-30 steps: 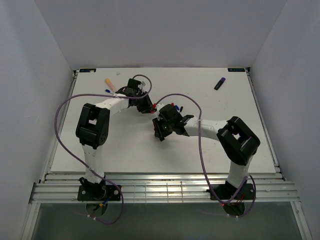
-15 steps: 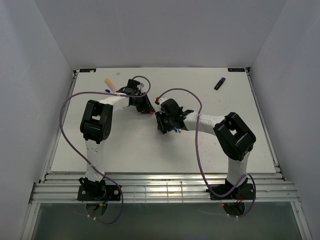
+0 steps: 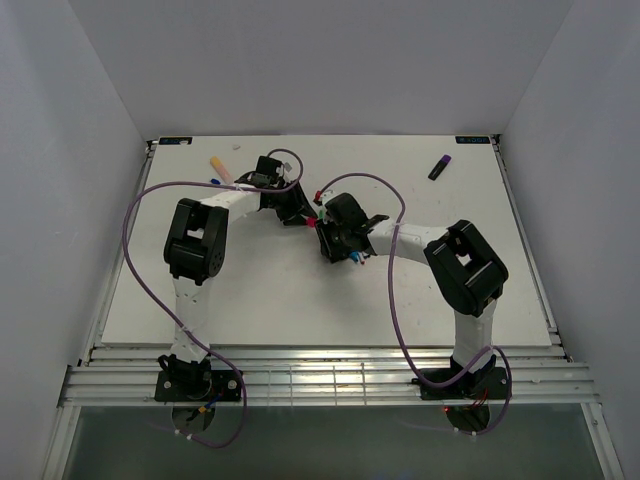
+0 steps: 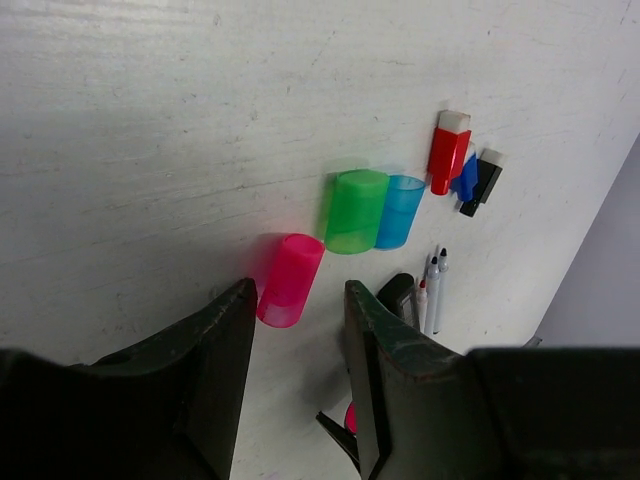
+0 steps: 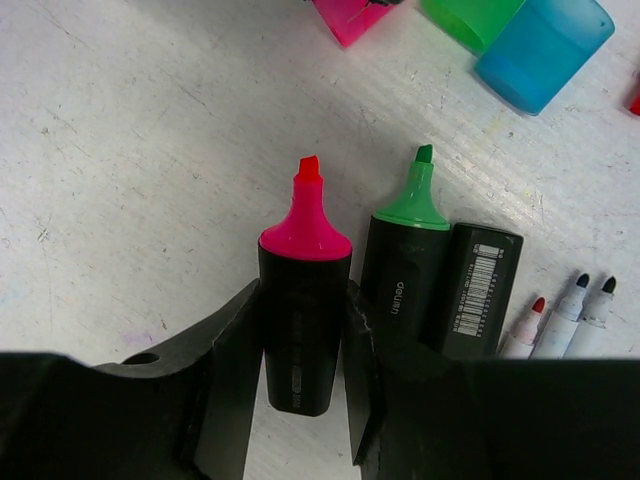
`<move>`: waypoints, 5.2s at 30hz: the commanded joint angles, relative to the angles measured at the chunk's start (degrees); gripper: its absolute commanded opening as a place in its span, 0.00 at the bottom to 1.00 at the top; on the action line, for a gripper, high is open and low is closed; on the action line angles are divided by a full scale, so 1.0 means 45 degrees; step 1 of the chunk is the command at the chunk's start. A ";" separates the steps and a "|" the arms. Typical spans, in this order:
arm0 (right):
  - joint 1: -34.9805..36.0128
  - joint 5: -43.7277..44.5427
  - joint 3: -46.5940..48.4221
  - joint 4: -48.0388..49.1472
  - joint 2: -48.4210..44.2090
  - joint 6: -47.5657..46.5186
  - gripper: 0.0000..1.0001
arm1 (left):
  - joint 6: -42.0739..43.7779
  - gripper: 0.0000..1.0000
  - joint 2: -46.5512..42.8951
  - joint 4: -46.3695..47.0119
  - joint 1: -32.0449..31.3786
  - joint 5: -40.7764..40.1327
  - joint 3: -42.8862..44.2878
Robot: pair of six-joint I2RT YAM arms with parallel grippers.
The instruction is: Open the pen caps
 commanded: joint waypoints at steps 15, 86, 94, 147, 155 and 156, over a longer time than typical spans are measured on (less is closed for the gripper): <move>-0.0002 0.0404 0.0534 -0.0237 -0.1202 -0.0318 0.49 | -0.0068 0.59 -0.1225 0.0194 0.0010 -0.0137 -0.0751; -0.9201 0.1558 1.3151 -0.4437 0.8053 0.1146 0.52 | -0.1689 0.64 -0.4762 0.5252 -0.1201 0.1640 -0.5947; -0.9592 0.1030 1.2721 -0.4436 0.7818 0.1460 0.26 | -0.1611 0.64 -0.4878 0.5175 -0.1201 0.1601 -0.6298; -0.1701 -0.4966 -0.4545 0.2048 -0.6498 0.2709 0.08 | -0.3154 0.70 -0.6129 0.5663 -0.1611 0.2050 -0.6201; -0.1681 -0.5044 -0.4350 0.2204 -0.6342 0.2749 0.08 | -0.3134 0.45 -0.6109 0.5682 -0.1728 0.2069 -0.6221; -0.1662 -0.5064 -0.4330 0.2262 -0.6342 0.2768 0.08 | -0.3115 0.42 -0.6109 0.5682 -0.1728 0.2070 -0.6259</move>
